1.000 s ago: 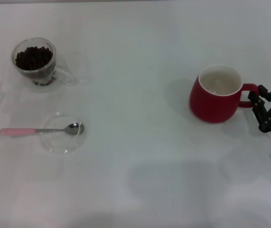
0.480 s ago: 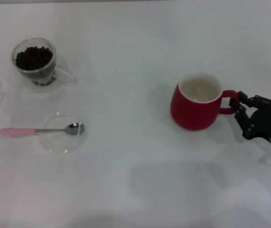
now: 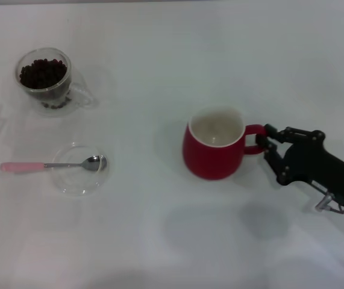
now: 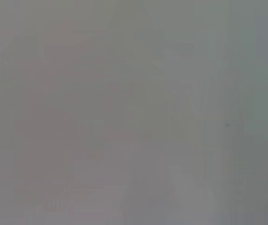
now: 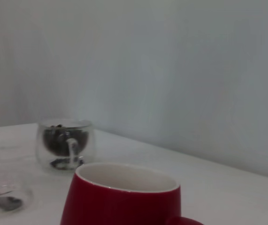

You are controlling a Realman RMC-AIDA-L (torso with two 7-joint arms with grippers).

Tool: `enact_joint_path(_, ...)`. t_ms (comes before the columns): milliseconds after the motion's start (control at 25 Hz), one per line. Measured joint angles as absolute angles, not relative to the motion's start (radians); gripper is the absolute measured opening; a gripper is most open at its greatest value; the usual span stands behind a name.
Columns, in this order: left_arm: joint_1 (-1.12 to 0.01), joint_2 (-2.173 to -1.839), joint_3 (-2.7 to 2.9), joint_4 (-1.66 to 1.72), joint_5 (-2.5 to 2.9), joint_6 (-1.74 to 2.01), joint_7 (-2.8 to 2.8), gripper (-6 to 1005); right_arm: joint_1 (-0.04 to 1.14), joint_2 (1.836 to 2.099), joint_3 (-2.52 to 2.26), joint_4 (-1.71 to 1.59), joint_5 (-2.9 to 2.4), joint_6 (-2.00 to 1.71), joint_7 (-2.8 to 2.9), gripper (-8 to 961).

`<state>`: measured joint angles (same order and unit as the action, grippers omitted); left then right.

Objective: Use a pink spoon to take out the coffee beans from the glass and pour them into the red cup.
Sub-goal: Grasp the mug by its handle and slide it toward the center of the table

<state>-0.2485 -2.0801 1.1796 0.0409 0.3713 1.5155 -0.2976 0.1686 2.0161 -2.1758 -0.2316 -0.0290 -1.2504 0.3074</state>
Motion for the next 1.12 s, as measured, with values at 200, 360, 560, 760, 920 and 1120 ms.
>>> enact_joint_path(200, -0.251, -2.08, 1.18, 0.038, 0.371, 1.514, -0.298, 887, 0.18, 2.018, -2.223, -0.267, -0.029, -1.216, 0.307, 171)
enact_joint_path(360, -0.251, -2.08, 1.18, 0.04, 0.371, 1.514, -0.298, 887, 0.182, 2.018, -2.229, -0.275, -0.029, -1.206, 0.307, 170)
enact_joint_path(560, -0.249, -2.08, 1.18, 0.042, 0.371, 1.513, -0.298, 888, 0.187, 2.016, -2.234, -0.275, -0.029, -1.205, 0.315, 170)
enact_joint_path(760, -0.249, -2.08, 1.18, 0.043, 0.371, 1.512, -0.298, 888, 0.193, 2.016, -2.235, -0.271, -0.029, -1.192, 0.326, 216)
enact_joint_path(920, -0.25, -2.079, 1.18, 0.044, 0.371, 1.512, -0.297, 887, 0.196, 2.016, -2.233, -0.274, -0.029, -1.173, 0.329, 253)
enact_joint_path(1120, -0.25, -2.079, 1.179, 0.045, 0.364, 1.511, -0.286, 887, 0.194, 2.012, -2.234, -0.266, -0.029, -1.206, 0.338, 520)
